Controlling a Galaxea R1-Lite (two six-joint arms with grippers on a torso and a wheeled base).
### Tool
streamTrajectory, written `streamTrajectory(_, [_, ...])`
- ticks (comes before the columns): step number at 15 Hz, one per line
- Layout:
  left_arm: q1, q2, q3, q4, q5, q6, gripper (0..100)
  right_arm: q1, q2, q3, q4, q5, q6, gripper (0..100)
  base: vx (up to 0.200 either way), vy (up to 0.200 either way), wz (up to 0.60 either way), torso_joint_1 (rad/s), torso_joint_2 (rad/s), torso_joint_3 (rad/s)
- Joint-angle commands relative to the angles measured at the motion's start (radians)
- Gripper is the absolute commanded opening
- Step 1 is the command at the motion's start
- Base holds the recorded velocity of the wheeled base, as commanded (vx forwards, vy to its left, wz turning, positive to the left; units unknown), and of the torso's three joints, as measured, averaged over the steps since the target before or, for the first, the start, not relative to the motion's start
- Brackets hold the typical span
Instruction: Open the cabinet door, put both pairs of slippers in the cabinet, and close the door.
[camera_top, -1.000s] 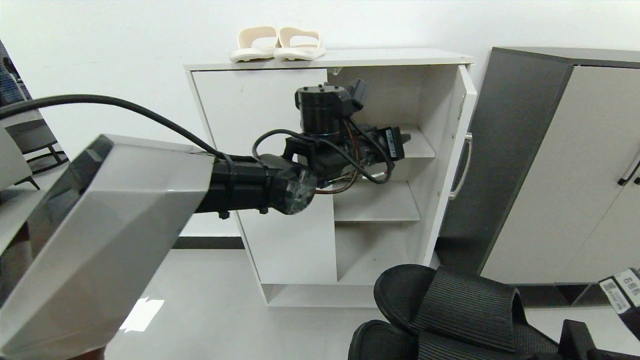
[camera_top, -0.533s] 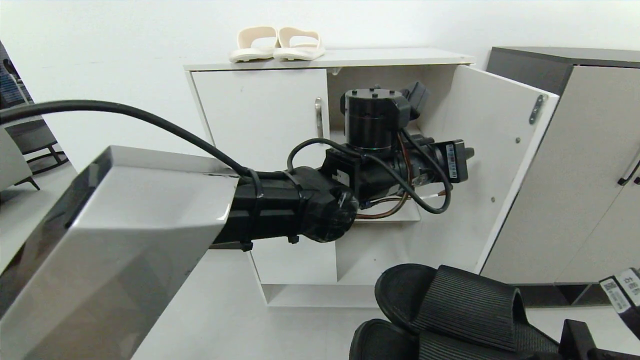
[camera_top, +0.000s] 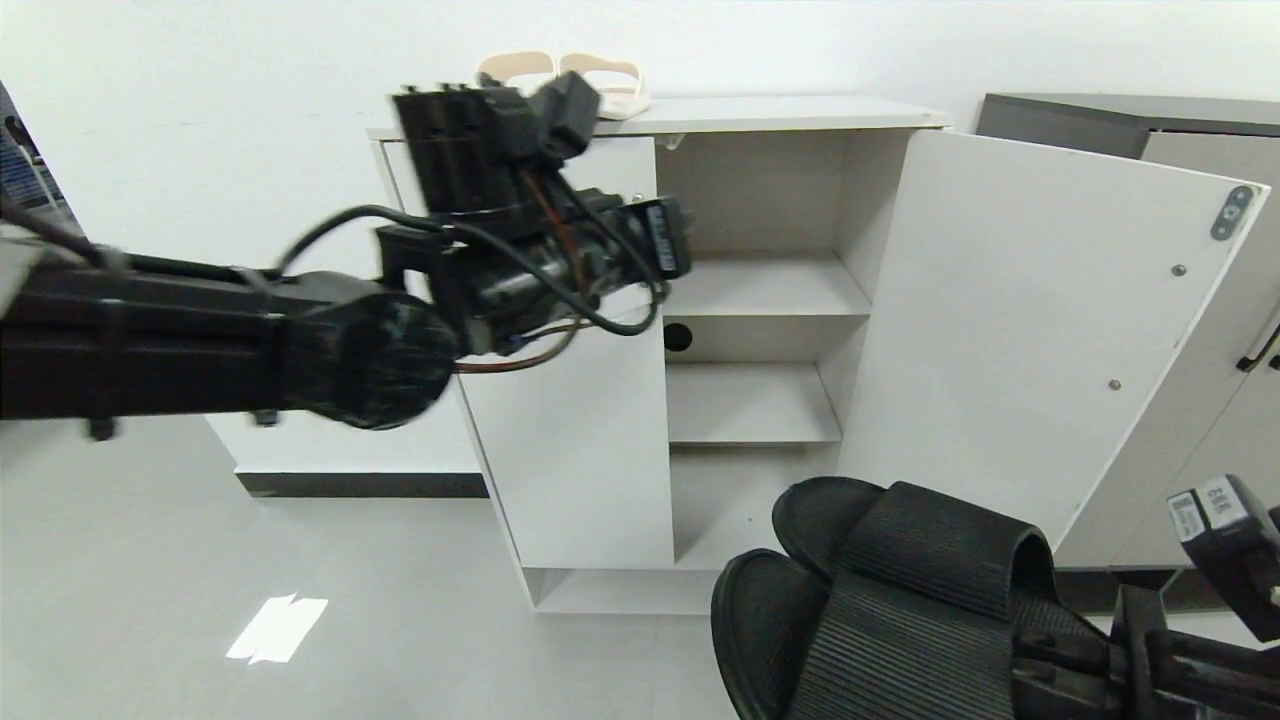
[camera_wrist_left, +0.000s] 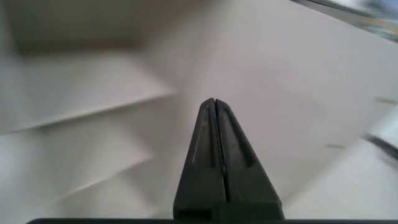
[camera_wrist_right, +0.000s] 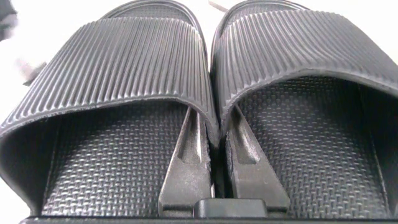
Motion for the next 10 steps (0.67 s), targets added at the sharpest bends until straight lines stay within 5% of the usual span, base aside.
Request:
streamTrajectory(1, [0.203, -0.596, 0.507, 0.080, 0.229, 0.094, 0, -0.005, 0.012, -0.010, 0.004, -0.006, -0.001, 0, 0.000, 0.000, 0.00, 0.000, 0.00, 0.000])
streamTrajectory(4, [0.312, -1.042, 0.782, 0.292, 0.332, 0.111, 0, -0.005, 0.007, -0.012, 0.013, -0.007, -0.001, 0, 0.000, 0.000, 0.00, 0.000, 0.00, 0.000])
streamTrajectory(7, [0.556, -1.489, 0.968, 0.617, 0.327, 0.111, 0, -0.005, 0.007, -0.012, 0.013, -0.007, -0.001, 0, 0.000, 0.000, 0.00, 0.000, 0.00, 0.000])
streamTrajectory(10, [0.588, -1.808, 1.150, 0.755, 0.327, 0.114, 0, -0.003, 0.009, -0.009, 0.013, -0.007, -0.001, 0, 0.000, 0.000, 0.00, 0.000, 0.00, 0.000])
